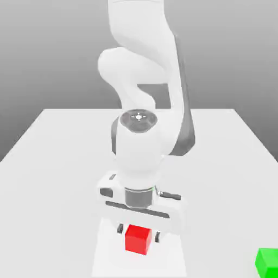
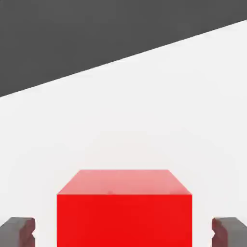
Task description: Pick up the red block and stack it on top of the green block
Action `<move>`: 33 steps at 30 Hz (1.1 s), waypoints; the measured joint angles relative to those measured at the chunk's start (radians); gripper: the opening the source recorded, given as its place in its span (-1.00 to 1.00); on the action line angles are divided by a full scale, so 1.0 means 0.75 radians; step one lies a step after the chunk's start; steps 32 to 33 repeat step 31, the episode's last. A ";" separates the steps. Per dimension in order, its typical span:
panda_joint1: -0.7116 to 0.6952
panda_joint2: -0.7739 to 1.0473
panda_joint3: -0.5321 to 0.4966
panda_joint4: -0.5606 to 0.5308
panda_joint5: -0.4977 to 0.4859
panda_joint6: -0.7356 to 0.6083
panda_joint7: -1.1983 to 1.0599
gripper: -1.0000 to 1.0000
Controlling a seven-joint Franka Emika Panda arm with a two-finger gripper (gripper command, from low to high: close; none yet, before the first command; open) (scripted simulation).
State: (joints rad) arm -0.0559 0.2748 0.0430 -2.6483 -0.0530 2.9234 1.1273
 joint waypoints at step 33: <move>0.424 0.235 0.285 0.626 -0.218 -0.422 -0.042 1.00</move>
